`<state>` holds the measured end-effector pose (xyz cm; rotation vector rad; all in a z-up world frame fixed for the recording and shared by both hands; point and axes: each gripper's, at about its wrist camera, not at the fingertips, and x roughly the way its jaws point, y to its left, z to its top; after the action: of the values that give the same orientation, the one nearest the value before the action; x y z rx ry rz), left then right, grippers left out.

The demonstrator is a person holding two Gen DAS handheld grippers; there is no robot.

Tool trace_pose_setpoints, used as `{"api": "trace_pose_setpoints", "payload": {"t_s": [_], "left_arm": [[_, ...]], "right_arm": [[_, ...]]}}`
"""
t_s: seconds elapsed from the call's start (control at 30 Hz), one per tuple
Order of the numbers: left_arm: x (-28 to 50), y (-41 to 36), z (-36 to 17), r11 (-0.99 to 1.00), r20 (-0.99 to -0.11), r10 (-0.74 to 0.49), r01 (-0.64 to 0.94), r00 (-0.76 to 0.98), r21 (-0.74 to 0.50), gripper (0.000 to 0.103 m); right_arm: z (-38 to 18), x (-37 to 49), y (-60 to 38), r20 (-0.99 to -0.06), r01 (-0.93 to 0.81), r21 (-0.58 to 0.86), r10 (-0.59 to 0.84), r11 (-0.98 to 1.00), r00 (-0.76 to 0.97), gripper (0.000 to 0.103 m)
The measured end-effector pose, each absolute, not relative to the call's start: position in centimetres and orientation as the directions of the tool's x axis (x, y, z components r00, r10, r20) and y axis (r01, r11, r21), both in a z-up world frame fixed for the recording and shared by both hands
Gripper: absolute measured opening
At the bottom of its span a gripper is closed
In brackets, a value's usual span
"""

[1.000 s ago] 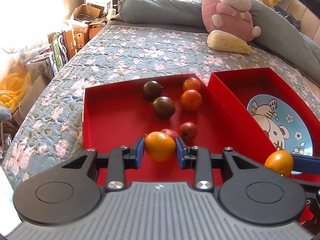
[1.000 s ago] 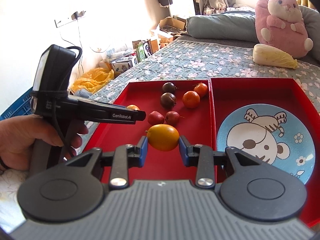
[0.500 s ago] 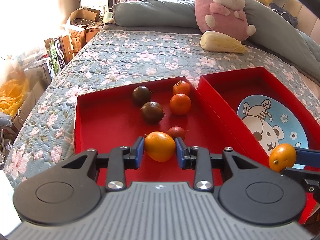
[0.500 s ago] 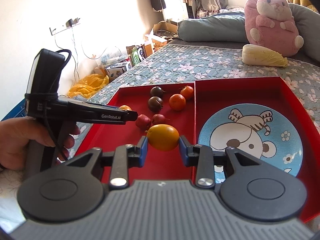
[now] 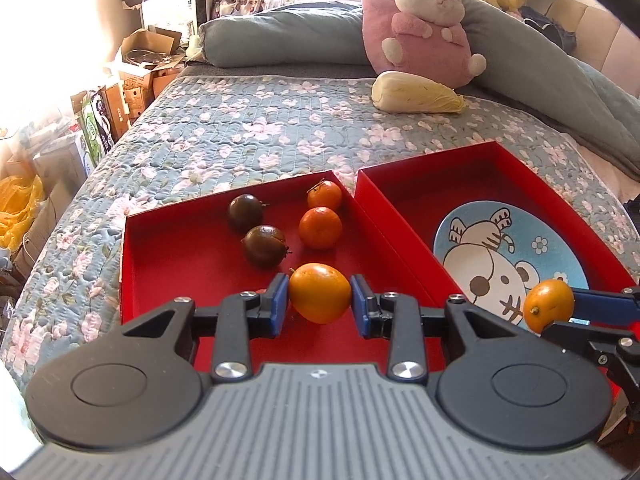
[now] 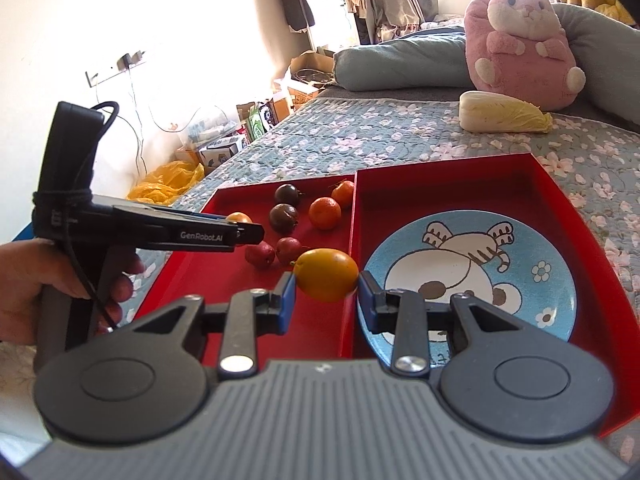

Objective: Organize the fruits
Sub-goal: 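Carry both held tomatoes over the blue plate with both grippers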

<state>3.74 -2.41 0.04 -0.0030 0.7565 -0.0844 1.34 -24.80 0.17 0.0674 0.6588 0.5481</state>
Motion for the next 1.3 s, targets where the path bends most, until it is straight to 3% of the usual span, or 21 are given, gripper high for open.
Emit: {"api": "trace_pose_setpoints", "payload": {"t_s": [0.67, 1.3], "left_arm": [[5.7, -11.0, 1.7, 0.969, -0.662, -0.217, 0.239, 0.718, -0.058, 0.039], [7.2, -17.7, -4.0, 0.941, -0.717, -0.274, 0.334, 0.641, -0.061, 0.039]], "right_arm": [[-1.1, 2.2, -30.7, -0.588, -0.334, 0.213, 0.393, 0.918, 0.707, 0.037], [-2.1, 2.1, -33.1, -0.616, -0.283, 0.205, 0.348, 0.937, 0.707, 0.037]]}}
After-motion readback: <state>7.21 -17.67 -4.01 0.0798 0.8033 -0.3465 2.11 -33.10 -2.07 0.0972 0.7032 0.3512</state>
